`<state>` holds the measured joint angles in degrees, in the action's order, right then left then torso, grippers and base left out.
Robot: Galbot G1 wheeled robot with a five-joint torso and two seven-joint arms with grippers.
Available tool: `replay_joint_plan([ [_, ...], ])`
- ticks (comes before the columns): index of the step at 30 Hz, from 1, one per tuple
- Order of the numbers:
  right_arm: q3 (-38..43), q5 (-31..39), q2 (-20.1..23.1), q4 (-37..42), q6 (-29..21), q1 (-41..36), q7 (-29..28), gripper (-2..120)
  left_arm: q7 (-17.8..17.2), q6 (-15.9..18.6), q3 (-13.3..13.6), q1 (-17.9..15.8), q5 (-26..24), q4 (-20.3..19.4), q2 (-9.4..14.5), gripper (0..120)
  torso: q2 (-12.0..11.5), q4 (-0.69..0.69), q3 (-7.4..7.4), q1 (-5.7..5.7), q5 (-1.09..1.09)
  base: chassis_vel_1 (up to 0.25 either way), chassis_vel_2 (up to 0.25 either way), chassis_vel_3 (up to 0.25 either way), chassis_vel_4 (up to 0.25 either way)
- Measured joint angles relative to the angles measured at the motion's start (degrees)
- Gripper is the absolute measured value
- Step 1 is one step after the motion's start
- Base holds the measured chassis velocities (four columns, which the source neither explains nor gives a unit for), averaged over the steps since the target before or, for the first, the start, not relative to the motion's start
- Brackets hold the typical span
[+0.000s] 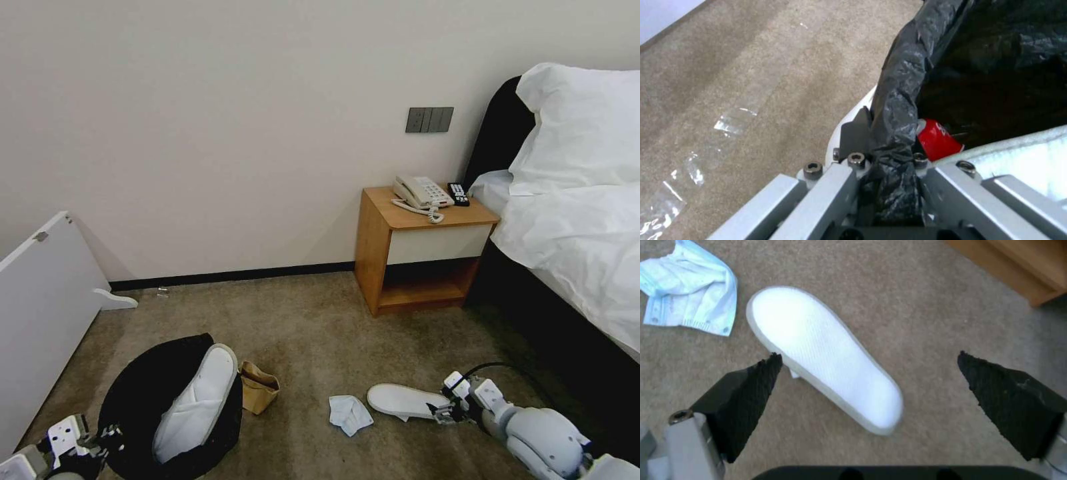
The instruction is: Pick up the trash bin, then pick up the garbage from the floor and place it into the trash bin.
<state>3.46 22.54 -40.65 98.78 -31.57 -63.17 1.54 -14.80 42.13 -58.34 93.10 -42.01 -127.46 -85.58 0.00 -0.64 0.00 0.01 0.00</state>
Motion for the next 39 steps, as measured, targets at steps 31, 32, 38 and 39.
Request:
replay_joint_plan([
  [31, -10.38, -5.47, -6.53, -13.19, 3.53, 7.27, 1.16, 100, 0.54, 0.0, -0.66, -0.16, 0.56, 0.81, -0.76, 2, 0.0, 0.0, 0.0, 0.0, 0.0, 0.0, 0.0, 0.0, 0.0],
  [32, -10.58, -5.83, -6.8, -13.86, 3.84, 7.55, 1.19, 100, 0.69, 0.0, -0.7, -0.1, 0.75, 0.81, -0.82, 2, 0.0, 0.0, 0.0, 0.0, 0.0, 0.0, 0.0, 0.0, 0.0],
  [38, -11.54, -6.57, -7.96, -16.24, 5.02, 8.86, 1.27, 100, 1.01, 0.0, -0.8, 0.05, 1.15, 0.91, -1.04, 2, 0.0, 0.0, 0.0, 0.0, 0.0, 0.0, 0.0, 0.0, 0.0],
  [39, -11.89, -6.77, -8.32, -16.98, 5.46, 9.29, 1.32, 100, 1.02, 0.0, -0.84, 0.05, 1.17, 0.92, -1.08, 2, 0.0, 0.0, 0.0, 0.0, 0.0, 0.0, 0.0, 0.0, 0.0],
])
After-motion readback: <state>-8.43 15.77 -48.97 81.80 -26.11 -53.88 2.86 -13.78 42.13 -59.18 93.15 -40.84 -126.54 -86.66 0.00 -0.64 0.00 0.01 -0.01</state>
